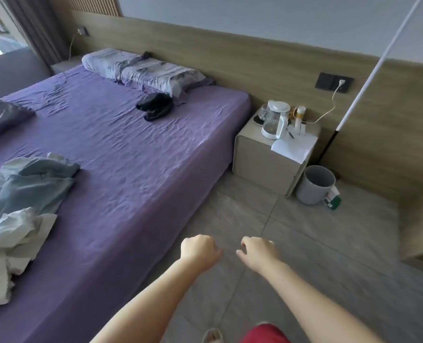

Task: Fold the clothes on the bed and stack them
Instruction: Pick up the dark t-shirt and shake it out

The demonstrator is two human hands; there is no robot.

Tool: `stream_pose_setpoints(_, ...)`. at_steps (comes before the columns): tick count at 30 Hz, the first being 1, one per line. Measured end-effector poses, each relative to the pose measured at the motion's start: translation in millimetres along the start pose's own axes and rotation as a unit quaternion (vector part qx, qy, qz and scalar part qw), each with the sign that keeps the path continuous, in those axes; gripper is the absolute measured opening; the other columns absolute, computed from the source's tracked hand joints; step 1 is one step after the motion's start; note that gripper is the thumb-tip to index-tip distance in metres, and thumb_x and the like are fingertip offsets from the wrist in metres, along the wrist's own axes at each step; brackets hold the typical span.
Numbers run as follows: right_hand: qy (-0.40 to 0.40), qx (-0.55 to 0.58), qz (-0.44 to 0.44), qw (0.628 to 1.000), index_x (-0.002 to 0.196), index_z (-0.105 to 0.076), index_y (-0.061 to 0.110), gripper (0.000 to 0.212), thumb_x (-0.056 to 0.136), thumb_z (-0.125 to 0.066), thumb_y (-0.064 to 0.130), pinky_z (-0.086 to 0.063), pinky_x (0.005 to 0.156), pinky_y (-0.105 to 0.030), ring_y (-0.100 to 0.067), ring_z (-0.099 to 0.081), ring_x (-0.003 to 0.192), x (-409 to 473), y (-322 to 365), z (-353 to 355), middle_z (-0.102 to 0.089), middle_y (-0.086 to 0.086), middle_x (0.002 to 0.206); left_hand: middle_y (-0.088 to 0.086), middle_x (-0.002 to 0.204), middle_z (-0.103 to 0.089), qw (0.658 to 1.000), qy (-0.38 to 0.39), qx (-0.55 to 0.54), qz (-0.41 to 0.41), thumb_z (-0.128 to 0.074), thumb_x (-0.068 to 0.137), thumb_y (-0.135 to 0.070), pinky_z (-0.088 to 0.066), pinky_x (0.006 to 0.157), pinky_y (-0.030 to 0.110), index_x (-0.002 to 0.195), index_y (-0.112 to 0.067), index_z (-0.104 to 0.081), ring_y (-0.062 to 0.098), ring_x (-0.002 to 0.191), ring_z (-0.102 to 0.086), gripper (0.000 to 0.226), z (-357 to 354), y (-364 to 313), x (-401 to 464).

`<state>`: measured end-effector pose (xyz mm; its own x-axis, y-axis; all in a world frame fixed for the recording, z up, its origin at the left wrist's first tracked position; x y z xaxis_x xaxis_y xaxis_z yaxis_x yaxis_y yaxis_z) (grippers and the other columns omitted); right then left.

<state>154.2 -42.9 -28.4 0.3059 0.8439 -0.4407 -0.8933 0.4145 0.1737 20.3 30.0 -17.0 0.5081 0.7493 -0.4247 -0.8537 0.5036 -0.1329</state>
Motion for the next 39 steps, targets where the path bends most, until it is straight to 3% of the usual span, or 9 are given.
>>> stream_pose_setpoints(7, 0.024, -0.055, 0.061, 0.996, 0.116, -0.053, 0.016, 0.036, 0.094, -0.041, 0.042, -0.037, 0.09, -0.034, -0.025, -0.053, 0.113, 59.2, -4.6, 16.2, -0.059, -0.004, 0.119, 0.003, 0.095, -0.068, 1.0, 0.016, 0.018, -0.015, -0.038, 0.09, -0.042, -0.032, 0.063, 0.028, 0.081, -0.016, -0.063, 0.026, 0.089, -0.062, 0.038, 6.5, -8.3, 49.4)
stream_pose_setpoints(16, 0.027, -0.118, 0.211, 0.97, 0.12, -0.051, 0.016, 0.04, 0.094, -0.04, 0.044, -0.035, 0.093, -0.036, -0.026, -0.05, 0.115, 156.0, -29.3, 86.2, -0.058, -0.006, 0.121, -0.002, 0.1, -0.068, 0.987, 0.009, -0.086, 0.134, -0.039, 0.089, -0.051, -0.041, 0.07, 0.028, 0.093, -0.018, -0.067, 0.022, 0.095, -0.063, 0.044, 30.6, -31.9, 136.4)
stream_pose_setpoints(20, 0.031, -0.117, 0.241, 0.963, 0.122, -0.05, 0.018, 0.041, 0.094, -0.039, 0.045, -0.035, 0.094, -0.036, -0.025, -0.051, 0.115, 197.9, -45.2, 107.6, -0.058, -0.004, 0.121, -0.003, 0.097, -0.069, 0.977, -0.001, -0.108, 0.185, -0.039, 0.088, -0.053, -0.039, 0.068, 0.028, 0.089, -0.019, -0.066, 0.02, 0.094, -0.064, 0.043, 41.8, -43.0, 168.9)
stream_pose_setpoints(28, 0.029, -0.077, 0.254, 0.964, 0.124, -0.048, 0.021, 0.041, 0.093, -0.039, 0.045, -0.037, 0.091, -0.033, -0.024, -0.053, 0.114, 268.1, -36.1, 135.7, -0.06, -0.003, 0.12, -0.002, 0.106, -0.068, 0.971, -0.009, -0.109, 0.213, -0.039, 0.091, -0.051, -0.037, 0.073, 0.03, 0.099, -0.02, -0.067, 0.021, 0.102, -0.062, 0.042, 84.0, -44.1, 227.0)
stream_pose_setpoints(39, 0.014, -0.094, 0.208, 0.973, 0.121, -0.05, 0.018, 0.038, 0.094, -0.04, 0.042, -0.038, 0.089, -0.034, -0.026, -0.057, 0.109, 383.4, 5.7, 188.3, -0.063, -0.004, 0.115, -0.004, 0.105, -0.068, 0.97, -0.009, -0.15, 0.191, -0.043, 0.09, -0.048, -0.047, 0.081, 0.029, 0.1, -0.021, -0.067, 0.019, 0.1, -0.062, 0.038, 144.4, 29.3, 332.7)
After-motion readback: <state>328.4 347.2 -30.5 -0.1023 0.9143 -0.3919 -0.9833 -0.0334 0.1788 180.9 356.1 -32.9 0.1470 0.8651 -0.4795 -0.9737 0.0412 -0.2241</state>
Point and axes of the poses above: each hand's wrist, its own x-axis towards the middle knuckle, its own z-axis out of the back of the hand, y = z × x, the point moved 4 cm from there along x, towards the middle knuckle
